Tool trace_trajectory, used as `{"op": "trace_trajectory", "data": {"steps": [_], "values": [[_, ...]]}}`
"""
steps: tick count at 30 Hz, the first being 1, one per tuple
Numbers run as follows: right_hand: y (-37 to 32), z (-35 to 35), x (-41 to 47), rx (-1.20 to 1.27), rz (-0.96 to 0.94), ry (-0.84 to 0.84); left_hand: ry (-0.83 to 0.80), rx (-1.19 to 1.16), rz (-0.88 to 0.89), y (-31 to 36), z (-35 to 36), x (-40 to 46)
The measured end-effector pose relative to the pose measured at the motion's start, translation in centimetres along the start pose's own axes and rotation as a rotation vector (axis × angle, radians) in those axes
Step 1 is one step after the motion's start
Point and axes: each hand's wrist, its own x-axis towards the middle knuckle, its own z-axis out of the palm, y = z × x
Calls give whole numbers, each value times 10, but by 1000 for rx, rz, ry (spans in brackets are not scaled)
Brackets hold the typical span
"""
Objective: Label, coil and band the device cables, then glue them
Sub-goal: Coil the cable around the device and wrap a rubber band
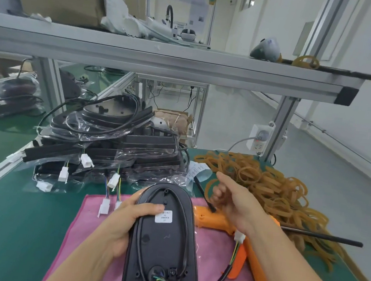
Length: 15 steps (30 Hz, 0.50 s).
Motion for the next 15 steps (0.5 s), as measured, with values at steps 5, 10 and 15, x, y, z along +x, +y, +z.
{"op": "trace_trajectory", "data": {"steps": [5,10,15], "values": [[-6,10,-12,422,-35,-231,13,-11,-13,0,2,0],[-3,7,-19,181,-97,-273,-1,-9,25,4,5,-5],[-4,-9,-15,-380,-211,25,-60,-36,96,5,6,-13]]}}
